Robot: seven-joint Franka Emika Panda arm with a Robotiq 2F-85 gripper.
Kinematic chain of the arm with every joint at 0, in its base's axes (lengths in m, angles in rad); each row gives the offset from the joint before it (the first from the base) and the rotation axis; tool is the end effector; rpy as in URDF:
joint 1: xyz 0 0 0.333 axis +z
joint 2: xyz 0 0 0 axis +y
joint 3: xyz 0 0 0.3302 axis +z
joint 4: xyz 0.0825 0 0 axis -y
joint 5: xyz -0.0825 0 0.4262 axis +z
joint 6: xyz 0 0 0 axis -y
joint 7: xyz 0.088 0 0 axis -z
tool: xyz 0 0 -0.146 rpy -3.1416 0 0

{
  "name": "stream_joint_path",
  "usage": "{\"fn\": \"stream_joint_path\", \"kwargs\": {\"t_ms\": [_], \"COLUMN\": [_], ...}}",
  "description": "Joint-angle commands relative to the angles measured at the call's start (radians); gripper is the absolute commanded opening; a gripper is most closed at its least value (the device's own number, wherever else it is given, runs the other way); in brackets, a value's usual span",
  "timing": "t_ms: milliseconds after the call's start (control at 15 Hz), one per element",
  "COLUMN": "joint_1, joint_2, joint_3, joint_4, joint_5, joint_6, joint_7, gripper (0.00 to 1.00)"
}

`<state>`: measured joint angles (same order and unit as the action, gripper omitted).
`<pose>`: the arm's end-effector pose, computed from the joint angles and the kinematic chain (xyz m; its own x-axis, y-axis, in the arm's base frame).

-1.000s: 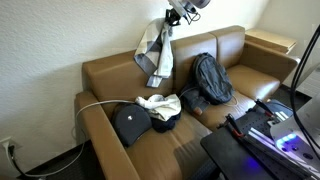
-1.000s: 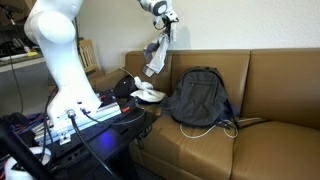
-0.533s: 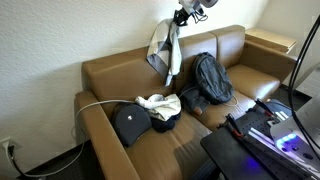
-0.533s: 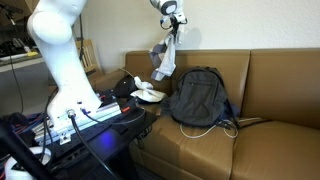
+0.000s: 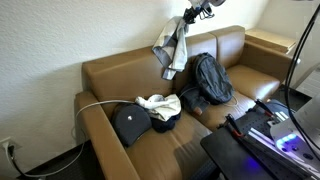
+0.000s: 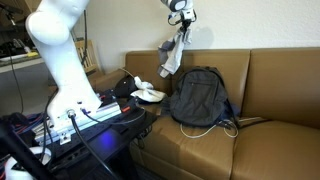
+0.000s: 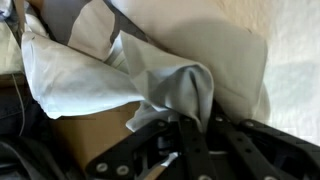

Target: Move a cloth to the right

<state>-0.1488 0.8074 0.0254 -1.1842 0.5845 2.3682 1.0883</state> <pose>0.8520 -0.0902 0.3059 0.0877 -0.9354 -0.3426 -0.8814 0.0874 -0.4642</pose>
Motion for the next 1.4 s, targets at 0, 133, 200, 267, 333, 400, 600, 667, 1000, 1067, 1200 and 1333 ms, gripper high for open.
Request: {"fn": "stream_joint_path", "kwargs": {"t_ms": [0, 133, 200, 267, 333, 400, 600, 667, 1000, 1067, 1200, 1333], "joint_1": [-0.106, -0.174, -0.195, -0.159, -0.183, -0.191, -0.165, -0.179, -0.258, -0.275, -0.311, -0.358], "joint_2": [0.063, 0.096, 0.110, 0.061, 0.072, 0.074, 0.128, 0.175, 0.307, 0.326, 0.356, 0.359], "joint_3": [-0.038, -0.056, -0.065, -0.060, -0.061, -0.061, -0.084, -0.092, -0.138, -0.146, -0.163, -0.147], "joint_4": [0.104, 0.131, 0.146, 0.074, 0.080, 0.080, 0.136, 0.189, 0.348, 0.373, 0.413, 0.417], "joint_5": [0.030, 0.037, 0.040, 0.013, 0.013, 0.013, -0.006, 0.004, 0.013, 0.018, 0.023, -0.006], "joint_6": [-0.069, -0.094, -0.101, -0.059, -0.063, -0.063, -0.083, -0.106, -0.182, -0.198, -0.216, -0.206], "joint_7": [0.097, 0.143, 0.181, 0.131, 0.130, 0.124, 0.216, 0.300, 0.540, 0.586, 0.681, 0.781], "gripper": [0.03, 0.03, 0.03, 0.03, 0.10, 0.10, 0.03, 0.03, 0.03, 0.03, 0.03, 0.03]}}
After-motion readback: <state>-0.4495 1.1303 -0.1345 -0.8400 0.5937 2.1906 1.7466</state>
